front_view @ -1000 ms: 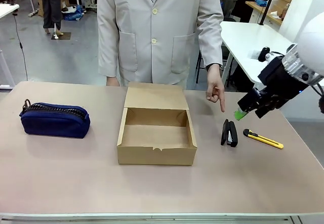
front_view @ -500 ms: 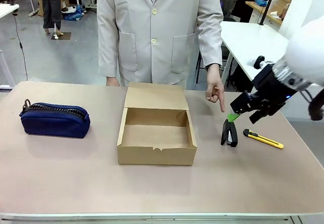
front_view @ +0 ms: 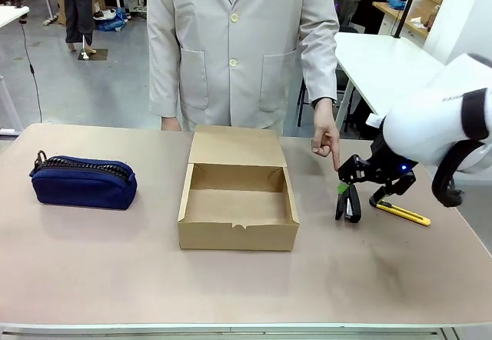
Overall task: Pack the item into the box.
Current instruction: Pick up the item indicated by the person and place it inside the Mailer Box.
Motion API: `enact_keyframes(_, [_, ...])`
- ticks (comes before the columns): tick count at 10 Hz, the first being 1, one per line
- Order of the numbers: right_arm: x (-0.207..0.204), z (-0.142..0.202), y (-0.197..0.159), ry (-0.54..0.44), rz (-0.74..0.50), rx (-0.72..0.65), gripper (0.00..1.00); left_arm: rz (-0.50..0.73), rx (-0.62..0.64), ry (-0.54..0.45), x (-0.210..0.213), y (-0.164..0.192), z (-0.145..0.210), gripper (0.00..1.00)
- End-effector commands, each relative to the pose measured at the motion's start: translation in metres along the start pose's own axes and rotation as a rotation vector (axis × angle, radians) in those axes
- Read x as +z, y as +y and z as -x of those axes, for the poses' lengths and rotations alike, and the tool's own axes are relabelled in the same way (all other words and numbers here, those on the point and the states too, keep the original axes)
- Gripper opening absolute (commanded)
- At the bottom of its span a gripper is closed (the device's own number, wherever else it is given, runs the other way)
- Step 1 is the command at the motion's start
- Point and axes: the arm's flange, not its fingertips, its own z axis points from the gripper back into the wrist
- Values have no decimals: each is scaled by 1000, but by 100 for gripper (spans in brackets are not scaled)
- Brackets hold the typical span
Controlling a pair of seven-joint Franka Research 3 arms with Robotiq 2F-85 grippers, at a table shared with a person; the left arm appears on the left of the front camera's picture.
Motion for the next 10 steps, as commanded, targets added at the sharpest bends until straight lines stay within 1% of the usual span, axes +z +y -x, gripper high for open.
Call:
enact_keyframes(1, [-18,-16,2,-7,79,-41,100,22,-24,-7,0,-2,-1,100])
enact_keyframes(2, [-27,-21,2,-13,99,-52,100,22,-24,-7,0,-2,-1,100])
enact_keyframes(4, [-37,-27,3,-57,75,-56,100,22,-24,-7,0,-2,-1,100])
enact_keyframes(5, [-37,-27,4,-62,61,-56,100,22,-24,-7,0,-2,-1,100])
enact_keyframes(7, [-44,-30,6,-45,99,-55,100,22,-24,-7,0,-2,-1,100])
enact_keyframes(10, [-45,-30,7,-42,102,-52,100,22,-24,-7,0,-2,-1,100])
